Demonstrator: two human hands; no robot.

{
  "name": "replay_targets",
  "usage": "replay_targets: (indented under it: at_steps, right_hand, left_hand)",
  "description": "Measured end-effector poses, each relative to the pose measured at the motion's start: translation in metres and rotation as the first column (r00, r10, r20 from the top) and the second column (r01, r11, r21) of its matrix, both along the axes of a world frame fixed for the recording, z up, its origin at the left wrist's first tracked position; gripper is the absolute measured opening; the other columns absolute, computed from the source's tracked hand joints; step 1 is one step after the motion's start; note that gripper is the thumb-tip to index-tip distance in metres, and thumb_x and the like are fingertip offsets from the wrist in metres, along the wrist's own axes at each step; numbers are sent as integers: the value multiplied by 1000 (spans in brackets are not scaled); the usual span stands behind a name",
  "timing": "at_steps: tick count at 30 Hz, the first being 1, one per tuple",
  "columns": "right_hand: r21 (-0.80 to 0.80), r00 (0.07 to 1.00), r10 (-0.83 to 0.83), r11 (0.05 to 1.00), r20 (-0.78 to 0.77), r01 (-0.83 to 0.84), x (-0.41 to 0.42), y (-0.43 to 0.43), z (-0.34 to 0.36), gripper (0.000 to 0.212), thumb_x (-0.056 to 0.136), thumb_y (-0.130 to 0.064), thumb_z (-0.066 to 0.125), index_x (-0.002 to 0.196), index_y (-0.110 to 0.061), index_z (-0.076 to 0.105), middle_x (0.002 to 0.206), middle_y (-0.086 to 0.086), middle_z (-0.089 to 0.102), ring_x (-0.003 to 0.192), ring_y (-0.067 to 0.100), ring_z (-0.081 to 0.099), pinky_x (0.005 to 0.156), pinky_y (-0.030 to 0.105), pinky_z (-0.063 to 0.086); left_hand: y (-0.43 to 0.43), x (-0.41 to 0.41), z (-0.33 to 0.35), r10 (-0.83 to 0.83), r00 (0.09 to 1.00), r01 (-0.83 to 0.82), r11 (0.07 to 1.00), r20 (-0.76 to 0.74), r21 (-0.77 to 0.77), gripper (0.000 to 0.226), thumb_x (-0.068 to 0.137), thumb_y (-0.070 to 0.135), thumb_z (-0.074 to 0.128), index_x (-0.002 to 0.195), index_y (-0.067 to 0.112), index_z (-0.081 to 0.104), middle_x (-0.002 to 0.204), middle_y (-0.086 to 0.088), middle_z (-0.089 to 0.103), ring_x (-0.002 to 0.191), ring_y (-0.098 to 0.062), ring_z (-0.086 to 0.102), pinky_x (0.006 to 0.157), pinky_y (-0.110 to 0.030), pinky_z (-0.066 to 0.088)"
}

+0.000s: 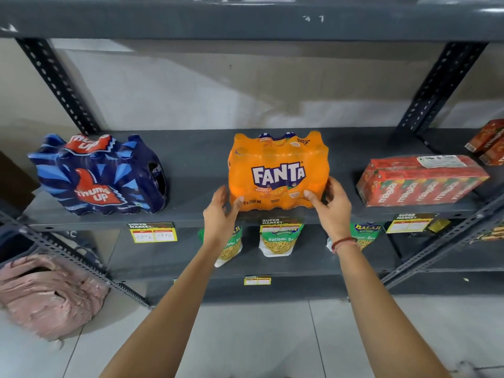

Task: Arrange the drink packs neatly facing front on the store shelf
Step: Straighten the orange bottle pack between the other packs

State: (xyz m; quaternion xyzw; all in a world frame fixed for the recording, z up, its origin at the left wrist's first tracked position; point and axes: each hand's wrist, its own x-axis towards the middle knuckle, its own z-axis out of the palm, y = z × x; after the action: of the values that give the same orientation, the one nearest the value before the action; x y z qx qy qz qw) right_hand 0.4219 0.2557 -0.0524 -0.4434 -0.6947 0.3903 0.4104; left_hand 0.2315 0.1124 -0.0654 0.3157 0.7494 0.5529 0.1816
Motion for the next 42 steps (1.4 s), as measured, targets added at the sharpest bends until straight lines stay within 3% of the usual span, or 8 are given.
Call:
replay_targets:
  at_steps: [4,9,15,20,25,29,33,42]
  right_hand:
    - [165,964,-217,956,-156,242,-23,-50,-5,38,86,-33,64,115,-9,55,110,11,56,94,23,60,77,43,55]
    - [290,991,33,957,-132,6,-88,-113,2,30,90,-26,59,111,-6,57,115,15,58,103,23,58,75,24,54]
    - [272,944,304,926,-127,-262,-177,-159,13,23,88,-21,62,108,-11,60,105,1,57,93,10,56,71,21,51]
    - [170,912,409,899,-4,-403,-234,-165,8,50,83,-35,67,122,-10,52,119,7,54,108,17,53,83,28,50]
    - [99,879,471,873,75,-477,-270,-165,5,65,73,-42,75,124,-11,48,118,9,55,110,21,53,85,26,45]
    - [67,862,499,861,86,-504,-278,-161,3,59,76,-34,74,123,-10,47,122,10,59,111,25,57,88,34,50]
    - [69,853,513,852,99,-520,-276,-158,4,56,77,-31,73,122,-9,47,122,11,60,111,26,58,87,28,49]
    - [57,868,484,869,111,-491,-239,-137,4,56,80,-31,72,123,-6,47,126,12,60,114,27,59,86,28,49]
  left_hand:
    - [-41,-29,7,160,987,-155,980,-30,122,41,88,34,60,122,11,56,113,-2,64,100,-6,61,75,2,40]
    - [-97,-73,7,354,932,-344,930,-74,128,25,90,25,58,107,7,64,95,0,66,79,5,58,66,3,37]
    - [-154,-122,3,476,875,-467,878,-91,104,20,90,27,59,101,12,66,91,0,68,82,-13,63,71,-11,44]
    - [-183,-175,10,575,813,-558,813,-87,165,34,89,29,60,114,7,58,114,-11,64,104,-25,61,93,-35,47]
    - [-192,-232,15,403,915,-404,915,-35,-18,81,83,39,65,147,15,22,154,-3,27,138,-17,31,109,-34,32]
    - [-190,-251,13,193,981,-193,981,-4,18,69,82,22,69,141,15,34,137,3,50,110,9,54,93,-11,43]
    - [-189,-252,9,228,970,-233,971,80,54,68,78,24,73,137,18,39,135,1,54,115,-11,56,94,-24,45]
    - [-168,-220,3,221,971,-228,971,94,69,65,87,21,64,143,12,32,141,-4,48,123,-16,51,97,-25,45]
